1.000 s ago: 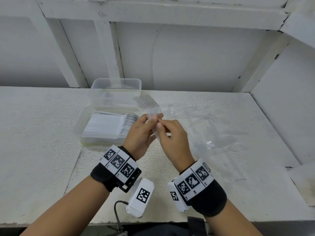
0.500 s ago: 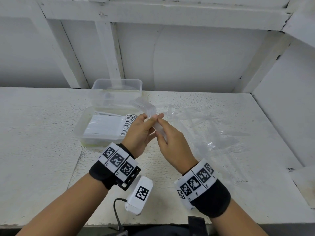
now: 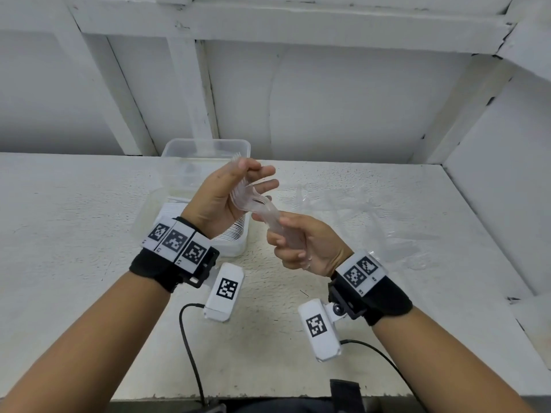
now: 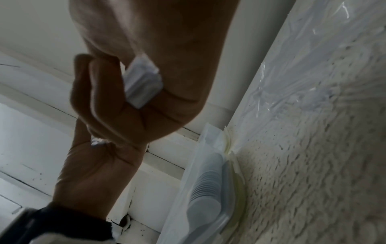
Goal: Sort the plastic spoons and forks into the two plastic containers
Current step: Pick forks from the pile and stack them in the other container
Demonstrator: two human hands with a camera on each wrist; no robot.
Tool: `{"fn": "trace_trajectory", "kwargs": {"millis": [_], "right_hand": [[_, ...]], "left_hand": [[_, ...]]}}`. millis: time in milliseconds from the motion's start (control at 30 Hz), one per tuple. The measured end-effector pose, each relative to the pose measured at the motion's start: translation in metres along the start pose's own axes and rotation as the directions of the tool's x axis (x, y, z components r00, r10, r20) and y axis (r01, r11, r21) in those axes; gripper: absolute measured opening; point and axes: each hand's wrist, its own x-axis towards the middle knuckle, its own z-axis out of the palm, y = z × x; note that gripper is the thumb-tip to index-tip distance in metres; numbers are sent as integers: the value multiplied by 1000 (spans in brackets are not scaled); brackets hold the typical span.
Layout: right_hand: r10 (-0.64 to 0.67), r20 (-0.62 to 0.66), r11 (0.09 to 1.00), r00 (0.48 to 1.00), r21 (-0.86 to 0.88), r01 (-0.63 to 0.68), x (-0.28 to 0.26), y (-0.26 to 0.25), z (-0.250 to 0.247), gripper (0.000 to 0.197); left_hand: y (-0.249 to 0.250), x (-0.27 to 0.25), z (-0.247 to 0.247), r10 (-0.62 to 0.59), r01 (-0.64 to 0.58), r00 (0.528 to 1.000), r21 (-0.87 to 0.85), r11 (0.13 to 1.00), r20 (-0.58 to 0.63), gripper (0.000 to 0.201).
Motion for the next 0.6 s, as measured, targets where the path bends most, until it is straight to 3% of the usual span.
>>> {"fn": "trace_trajectory", "kwargs": {"millis": [133, 233, 300, 333, 400, 467, 533, 600], "right_hand": [[63, -74, 995, 995, -75, -68, 6, -10, 0, 36], [-26, -272, 928, 962, -365, -78, 14, -18, 6, 32], [-173, -380, 776, 909, -621, -112, 19, -21, 12, 22], [-280, -386, 651, 879, -749, -121, 22, -22, 13, 19], [-451, -272, 358, 850, -928, -107, 26, -23, 16, 31], [-473, -146, 118, 869, -988, -102, 32, -27, 18, 50], [-464, -94, -27, 881, -992, -120, 41, -30, 16, 58], [-485, -65, -53, 872, -993, -103, 49, -32, 14, 57]], "left_hand": [[0, 2, 8, 85, -58, 971, 123, 991, -223, 25], [-1, 6, 6, 107, -50, 924, 160, 986, -366, 24], [1, 10, 3, 109, -53, 887, 137, 989, -448, 25], [2, 11, 1, 109, -58, 872, 120, 991, -478, 26], [5, 15, -3, 104, -64, 848, 94, 994, -520, 27], [8, 18, -7, 87, -66, 829, 58, 996, -552, 29], [11, 22, -11, 71, -64, 821, 34, 997, -567, 31], [14, 25, -14, 66, -73, 821, 11, 997, -567, 31]]}}
